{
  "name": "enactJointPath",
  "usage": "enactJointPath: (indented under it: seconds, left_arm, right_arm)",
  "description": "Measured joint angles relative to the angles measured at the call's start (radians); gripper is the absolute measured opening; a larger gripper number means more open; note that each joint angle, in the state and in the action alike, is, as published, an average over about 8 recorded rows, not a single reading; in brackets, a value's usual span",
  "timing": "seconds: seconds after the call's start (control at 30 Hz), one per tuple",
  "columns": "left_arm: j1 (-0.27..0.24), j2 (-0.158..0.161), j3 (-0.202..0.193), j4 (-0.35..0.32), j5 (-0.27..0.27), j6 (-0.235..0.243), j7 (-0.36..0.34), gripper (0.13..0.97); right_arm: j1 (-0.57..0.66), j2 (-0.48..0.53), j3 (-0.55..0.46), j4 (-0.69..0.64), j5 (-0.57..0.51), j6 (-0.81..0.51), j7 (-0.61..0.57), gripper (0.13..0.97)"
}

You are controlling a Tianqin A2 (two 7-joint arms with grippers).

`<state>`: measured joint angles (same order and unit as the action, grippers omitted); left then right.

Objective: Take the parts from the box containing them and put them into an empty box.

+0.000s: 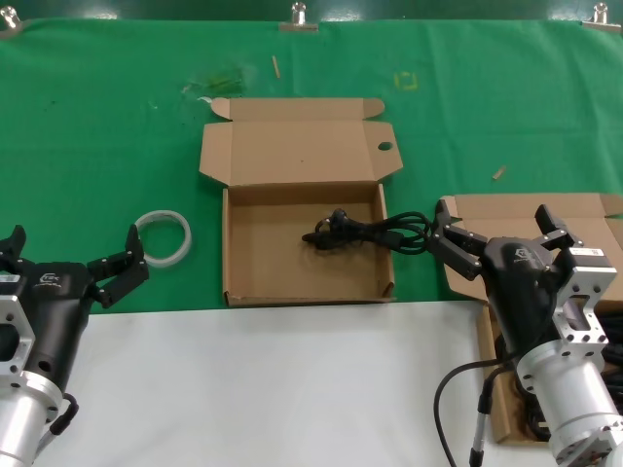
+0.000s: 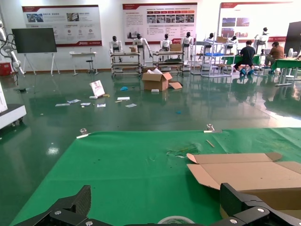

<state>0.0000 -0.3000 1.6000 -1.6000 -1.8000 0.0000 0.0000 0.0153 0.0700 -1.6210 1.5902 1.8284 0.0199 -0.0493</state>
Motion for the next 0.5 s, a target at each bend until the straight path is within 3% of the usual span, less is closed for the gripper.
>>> enactJointPath:
  seconds: [0.5]
  left_arm:
    - [0.0, 0.0, 0.0, 0.0, 0.0, 0.0, 0.0, 0.965]
  right_arm:
    - [0.0, 0.0, 0.0, 0.0, 0.0, 0.0, 0.0, 0.966]
